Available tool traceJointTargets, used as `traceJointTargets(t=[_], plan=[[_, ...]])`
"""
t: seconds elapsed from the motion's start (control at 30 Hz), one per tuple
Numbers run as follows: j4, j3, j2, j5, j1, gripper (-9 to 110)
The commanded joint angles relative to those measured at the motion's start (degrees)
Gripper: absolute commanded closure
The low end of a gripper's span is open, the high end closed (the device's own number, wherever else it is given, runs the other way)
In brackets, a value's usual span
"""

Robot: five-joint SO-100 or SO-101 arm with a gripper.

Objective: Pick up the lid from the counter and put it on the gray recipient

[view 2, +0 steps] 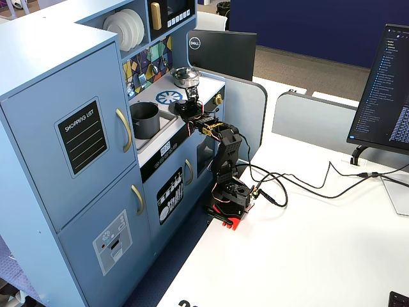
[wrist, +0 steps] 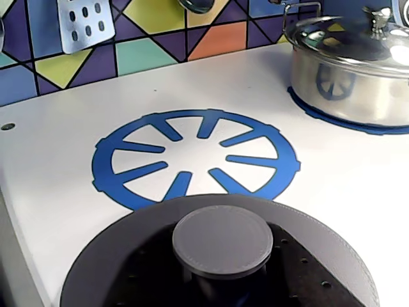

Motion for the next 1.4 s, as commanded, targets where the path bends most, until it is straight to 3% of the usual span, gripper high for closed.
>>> traceJointTargets(t=[0.0, 0.9, 1.37], plan=[[-1.76, -2.11, 1.76, 0.00, -0.79, 102], [3.60, -8.35, 15.47, -0.35, -1.32, 102], [15.91, -22.06, 18.28, 0.09, -16.88, 102]])
